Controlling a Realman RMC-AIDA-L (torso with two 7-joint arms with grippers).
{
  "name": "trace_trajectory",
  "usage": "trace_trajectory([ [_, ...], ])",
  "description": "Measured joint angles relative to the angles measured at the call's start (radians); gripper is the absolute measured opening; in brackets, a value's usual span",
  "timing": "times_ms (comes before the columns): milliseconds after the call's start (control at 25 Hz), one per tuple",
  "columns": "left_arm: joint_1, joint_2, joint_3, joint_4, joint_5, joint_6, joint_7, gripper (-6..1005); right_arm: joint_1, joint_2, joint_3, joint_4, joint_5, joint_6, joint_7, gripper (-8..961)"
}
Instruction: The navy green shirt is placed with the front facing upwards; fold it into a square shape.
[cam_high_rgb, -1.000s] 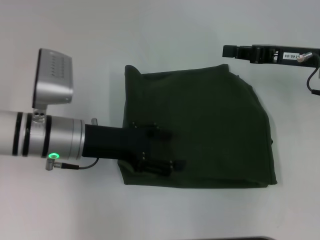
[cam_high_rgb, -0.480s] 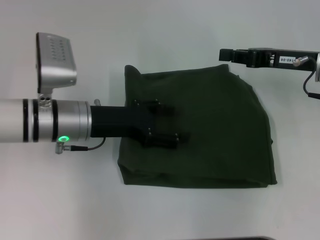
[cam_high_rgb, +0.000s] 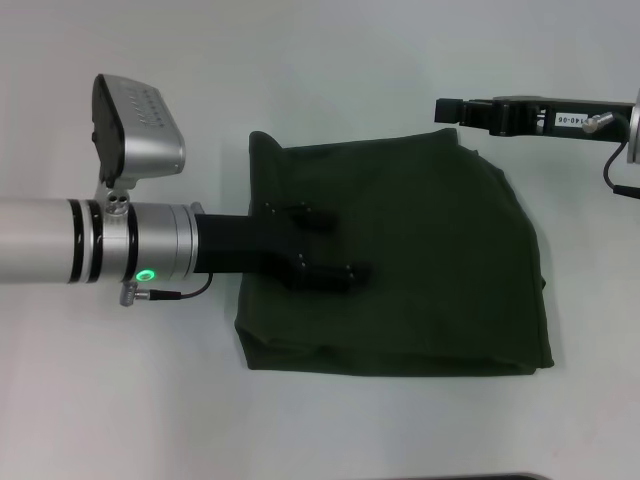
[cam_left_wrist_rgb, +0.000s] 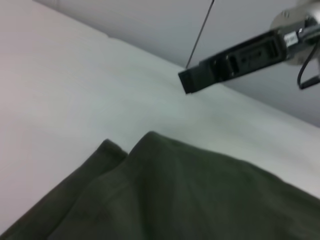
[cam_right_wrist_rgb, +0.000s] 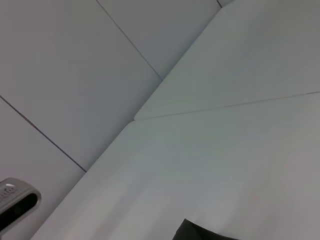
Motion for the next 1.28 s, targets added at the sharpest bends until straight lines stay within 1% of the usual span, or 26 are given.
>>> trace_trajectory([
  [40,0.000,0.000,0.002,0.000,-0.001,0.002,0.000,904,0.000,0.000,0.000,0.000,0.000,0.000,0.000,9],
  [160,0.007,0.001,-0.004,0.017,-0.017,0.076,0.010,905,0.000,-0.001,0.000,0.000,0.000,0.000,0.000,9],
  [240,0.022,0.003,-0.020,0.047,-0.054,0.188,0.035,905,0.000,-0.003,0.000,0.000,0.000,0.000,-0.001,10],
  [280,0.027,0.005,-0.025,0.056,-0.065,0.218,0.042,905,0.000,-0.004,0.001,0.000,0.000,0.000,-0.001,10],
  [400,0.042,0.005,-0.068,0.080,-0.093,0.319,0.055,905,0.000,-0.005,0.001,0.000,0.000,-0.002,-0.002,10],
  [560,0.061,0.005,-0.170,0.089,-0.105,0.406,0.055,905,-0.007,-0.008,0.001,0.000,0.000,-0.008,-0.003,9],
  [800,0.105,0.007,-0.269,0.092,-0.111,0.451,0.026,905,-0.033,-0.012,0.013,0.000,0.002,-0.010,-0.032,53],
  [1080,0.141,0.008,-0.308,0.097,-0.111,0.461,0.003,904,-0.063,-0.018,0.025,0.000,0.006,-0.022,-0.064,104],
  [1280,0.148,0.008,-0.319,0.095,-0.107,0.466,-0.004,904,-0.075,-0.012,0.044,0.000,0.006,-0.059,-0.121,298],
])
